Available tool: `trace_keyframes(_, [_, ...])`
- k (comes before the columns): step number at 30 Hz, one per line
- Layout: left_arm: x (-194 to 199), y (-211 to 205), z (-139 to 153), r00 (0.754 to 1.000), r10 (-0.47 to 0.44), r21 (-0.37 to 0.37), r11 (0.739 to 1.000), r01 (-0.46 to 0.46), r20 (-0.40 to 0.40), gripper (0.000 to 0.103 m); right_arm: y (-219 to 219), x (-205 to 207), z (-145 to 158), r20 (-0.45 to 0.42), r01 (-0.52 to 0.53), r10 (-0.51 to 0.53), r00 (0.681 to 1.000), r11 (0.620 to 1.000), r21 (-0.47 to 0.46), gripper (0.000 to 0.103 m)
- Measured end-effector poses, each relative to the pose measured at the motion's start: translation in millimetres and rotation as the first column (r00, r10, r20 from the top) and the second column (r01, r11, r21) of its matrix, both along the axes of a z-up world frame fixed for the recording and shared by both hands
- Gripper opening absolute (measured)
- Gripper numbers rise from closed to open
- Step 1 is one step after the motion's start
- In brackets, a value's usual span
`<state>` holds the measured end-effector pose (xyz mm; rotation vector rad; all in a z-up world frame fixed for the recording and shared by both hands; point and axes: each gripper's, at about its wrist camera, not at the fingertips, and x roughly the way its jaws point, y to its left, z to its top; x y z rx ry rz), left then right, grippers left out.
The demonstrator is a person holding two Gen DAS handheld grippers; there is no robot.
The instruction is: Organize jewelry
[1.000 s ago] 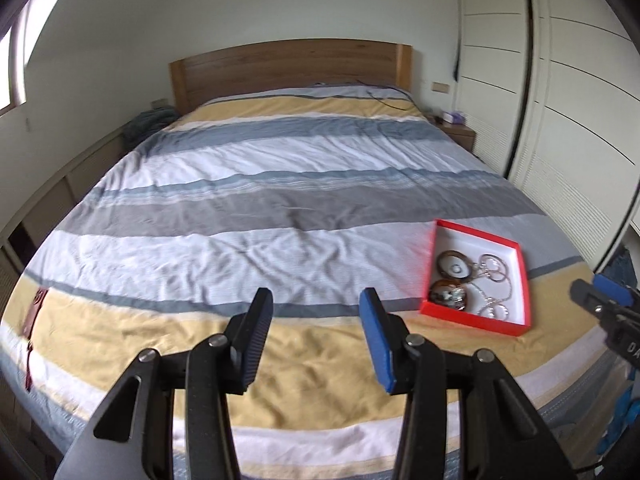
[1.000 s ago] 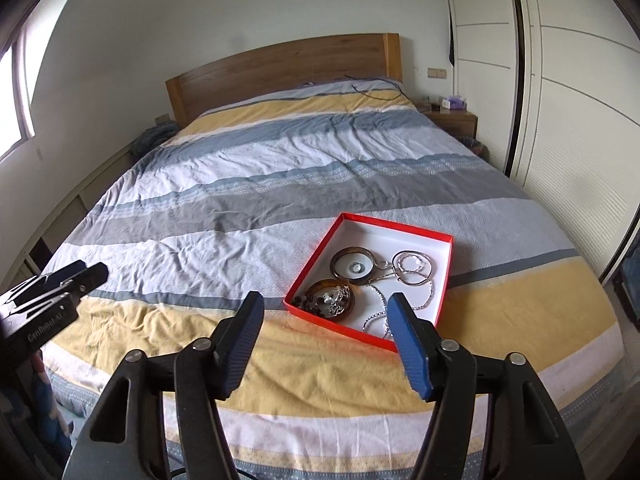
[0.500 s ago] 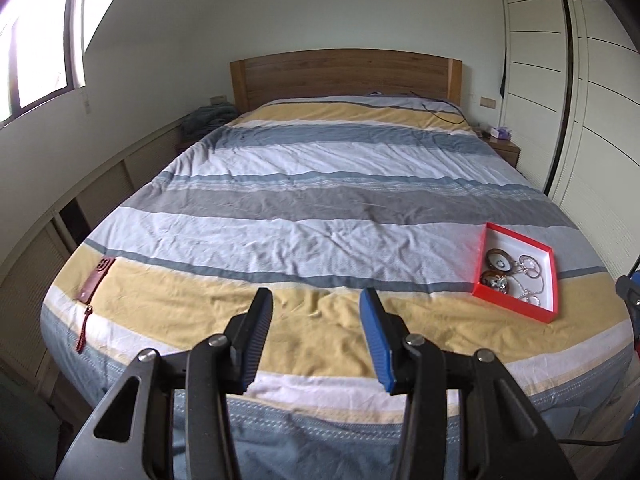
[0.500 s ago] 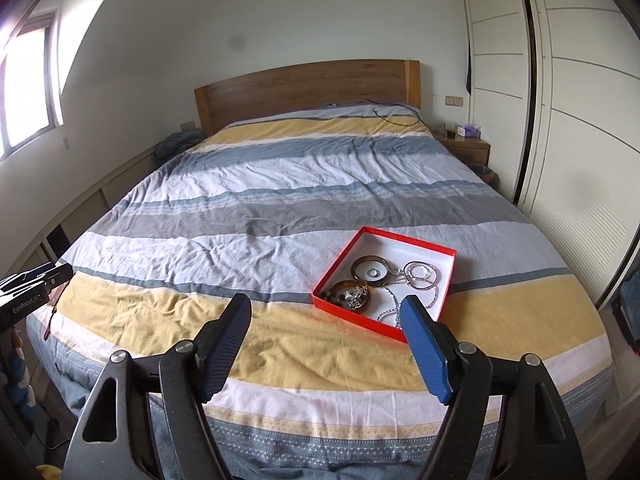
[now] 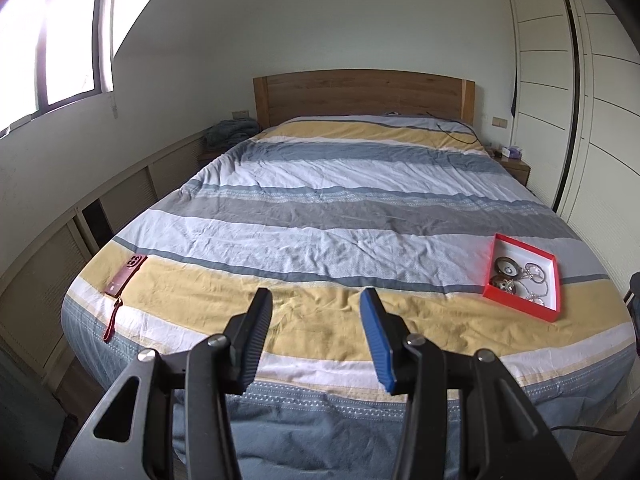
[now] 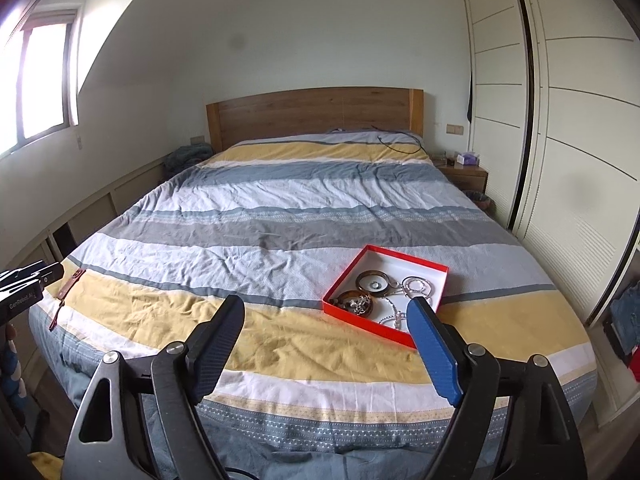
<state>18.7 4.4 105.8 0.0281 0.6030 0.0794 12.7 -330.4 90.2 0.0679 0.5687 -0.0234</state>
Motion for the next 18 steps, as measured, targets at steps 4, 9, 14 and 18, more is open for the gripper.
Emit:
trace_keyframes(4, [-5, 8, -4, 1.0, -0.001, -0.02, 1.0, 0.001, -0.015, 0.044, 9, -7, 2, 0.011, -0.005, 0.005, 1.0, 1.0, -0.013, 0.084])
trace_keyframes(9, [-8, 10, -5, 1.0, -0.009, -0.035, 0.999, 0.009, 0.003, 0.044, 15, -10, 3, 0.032, -0.004, 0.004, 0.999, 1.0, -0.018, 0.085])
trace_keyframes(14, [-8, 6, -6, 0.999, -0.027, -0.043, 0.999, 0.028, 0.021, 0.044, 18, -6, 0, 0.027, -0.004, 0.005, 1.0, 1.0, -0.025, 0.085])
trace_keyframes(18, [-3, -2, -12, 0.999, -0.044, -0.045, 0.998, 0.045, 0.021, 0.044, 19, -2, -10, 0.005, -0.001, 0.001, 1.0, 0.999, -0.033, 0.085])
